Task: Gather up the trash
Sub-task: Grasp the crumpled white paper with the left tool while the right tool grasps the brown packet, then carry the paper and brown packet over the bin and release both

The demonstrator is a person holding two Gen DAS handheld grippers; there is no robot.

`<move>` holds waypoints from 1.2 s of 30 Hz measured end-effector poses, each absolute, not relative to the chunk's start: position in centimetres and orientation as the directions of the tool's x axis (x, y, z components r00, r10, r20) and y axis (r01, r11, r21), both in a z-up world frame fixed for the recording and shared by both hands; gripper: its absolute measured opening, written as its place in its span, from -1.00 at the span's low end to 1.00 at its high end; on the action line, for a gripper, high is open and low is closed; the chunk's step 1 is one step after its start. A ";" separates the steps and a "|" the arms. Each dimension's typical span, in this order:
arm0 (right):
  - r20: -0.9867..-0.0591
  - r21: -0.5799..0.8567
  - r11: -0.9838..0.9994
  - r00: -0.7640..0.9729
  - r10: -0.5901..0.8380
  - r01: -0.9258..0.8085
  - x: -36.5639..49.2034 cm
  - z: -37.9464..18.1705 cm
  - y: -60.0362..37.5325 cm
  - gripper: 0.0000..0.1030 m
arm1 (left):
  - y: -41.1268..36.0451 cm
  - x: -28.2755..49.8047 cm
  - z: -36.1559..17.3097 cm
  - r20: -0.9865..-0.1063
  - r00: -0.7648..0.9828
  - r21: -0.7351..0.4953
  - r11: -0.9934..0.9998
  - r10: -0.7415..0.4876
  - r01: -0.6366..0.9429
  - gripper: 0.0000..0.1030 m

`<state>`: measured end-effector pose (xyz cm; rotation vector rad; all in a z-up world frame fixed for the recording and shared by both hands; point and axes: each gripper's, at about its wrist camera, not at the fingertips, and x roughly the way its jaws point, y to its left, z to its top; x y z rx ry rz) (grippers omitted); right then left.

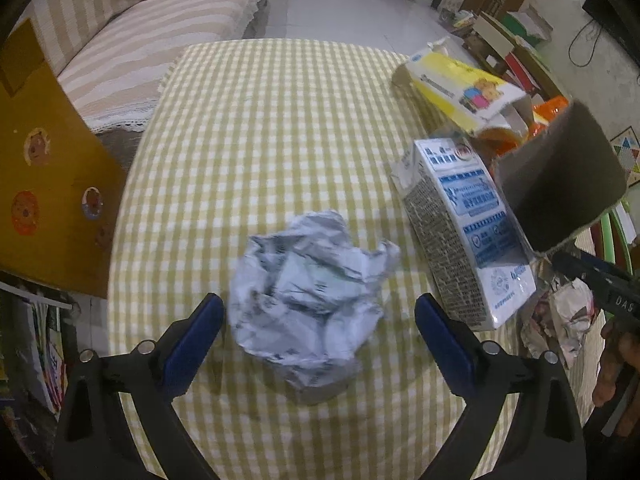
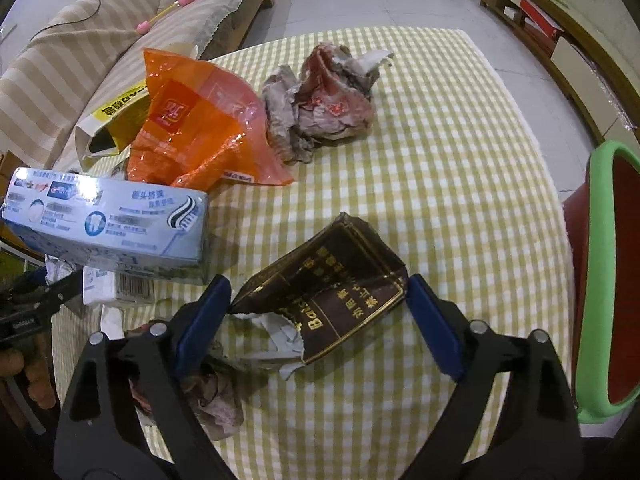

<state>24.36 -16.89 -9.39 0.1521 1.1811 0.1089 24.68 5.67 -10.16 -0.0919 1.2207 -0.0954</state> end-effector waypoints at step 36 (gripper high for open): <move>-0.821 0.259 0.964 0.513 0.250 -0.056 20.0 -1.2 -20.3 0.04 | 6.8 19.9 -2.1 -0.865 0.486 -0.163 0.986 -0.128 -0.032 -0.02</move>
